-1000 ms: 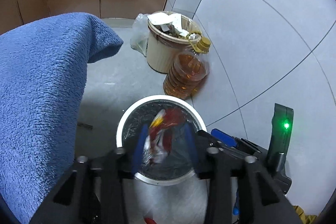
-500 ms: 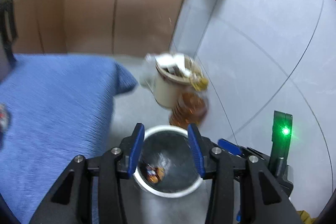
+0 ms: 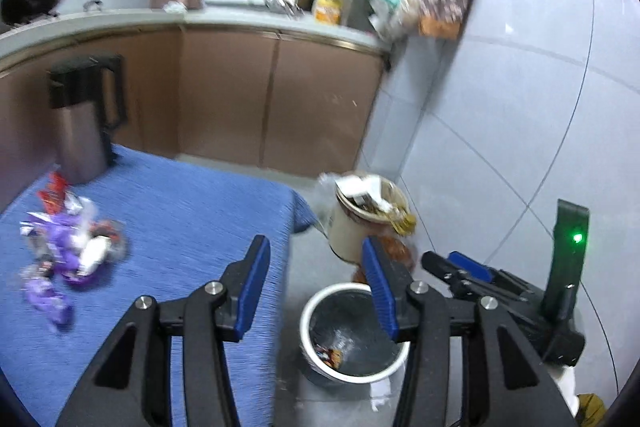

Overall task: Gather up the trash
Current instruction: 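Open both tools to drop the wrapper and tissue into the bin, then grasp the purple bag with the left tool while the right tool grasps tissue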

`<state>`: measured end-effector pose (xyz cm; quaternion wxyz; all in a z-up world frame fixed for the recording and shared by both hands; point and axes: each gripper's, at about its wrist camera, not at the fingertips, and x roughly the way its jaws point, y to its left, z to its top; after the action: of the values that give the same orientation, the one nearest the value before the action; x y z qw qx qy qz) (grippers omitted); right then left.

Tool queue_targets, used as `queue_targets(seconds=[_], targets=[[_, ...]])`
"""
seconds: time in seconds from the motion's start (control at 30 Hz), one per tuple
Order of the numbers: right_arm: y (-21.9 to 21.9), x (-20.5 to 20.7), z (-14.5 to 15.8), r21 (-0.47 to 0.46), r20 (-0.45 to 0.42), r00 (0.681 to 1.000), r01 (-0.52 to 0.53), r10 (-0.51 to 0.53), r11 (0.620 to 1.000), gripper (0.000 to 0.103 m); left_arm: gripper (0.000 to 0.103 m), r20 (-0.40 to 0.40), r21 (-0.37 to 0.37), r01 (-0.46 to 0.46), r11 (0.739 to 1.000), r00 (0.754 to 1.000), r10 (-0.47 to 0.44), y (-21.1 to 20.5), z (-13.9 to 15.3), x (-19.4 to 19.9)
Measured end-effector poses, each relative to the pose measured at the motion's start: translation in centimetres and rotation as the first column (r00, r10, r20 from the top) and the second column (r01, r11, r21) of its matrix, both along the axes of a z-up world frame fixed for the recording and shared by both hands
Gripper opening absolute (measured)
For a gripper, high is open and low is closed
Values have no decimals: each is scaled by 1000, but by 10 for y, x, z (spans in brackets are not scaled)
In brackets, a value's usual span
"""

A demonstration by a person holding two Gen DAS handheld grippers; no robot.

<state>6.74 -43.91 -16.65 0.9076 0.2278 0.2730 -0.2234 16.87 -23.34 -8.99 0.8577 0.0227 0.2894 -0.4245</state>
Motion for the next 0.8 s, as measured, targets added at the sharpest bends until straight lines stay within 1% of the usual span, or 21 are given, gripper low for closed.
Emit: queue_targets(seconds=[0.03,0.1,0.17,0.27,0.33,0.37,0.47,0.53,0.6,0.7,0.77,0.8], targets=[[6,1,8,-13,10,1000,-8,8,1000,52,51,20,-12,-25,1000,999,26,14,5,-2],[22,3,25,-45,33,999,-32,34,998,53,55,48,-32,-68,997,996,70,37,13,-3],[37,7,38,-70,48,997,-57,60,996,54,56,73,-59,-122,991,989,126,65,18,-3],[60,16,55,-100,60,993,-96,102,990,56,56,68,-99,-187,977,979,195,106,22,4],[77,23,64,-127,63,990,-118,127,985,57,56,59,-126,-244,961,966,253,139,19,10],[84,26,68,-138,64,989,-126,136,982,57,56,58,-131,-268,954,959,277,148,18,13],[105,40,76,-150,65,982,-164,175,975,57,56,47,-163,-355,921,929,366,195,11,24],[120,53,80,-156,53,979,-187,197,970,57,56,29,-177,-417,891,903,429,226,4,32],[135,68,83,-180,29,976,-208,216,962,57,56,12,-186,-486,854,868,497,255,-4,41],[158,88,88,-204,15,968,-244,252,948,57,56,-31,-182,-580,794,810,585,296,-22,56],[171,100,90,-215,10,962,-265,274,940,57,56,-51,-162,-645,747,761,647,320,-34,67],[176,104,91,-218,8,959,-274,282,937,58,56,-58,-155,-665,730,744,666,329,-38,70]])
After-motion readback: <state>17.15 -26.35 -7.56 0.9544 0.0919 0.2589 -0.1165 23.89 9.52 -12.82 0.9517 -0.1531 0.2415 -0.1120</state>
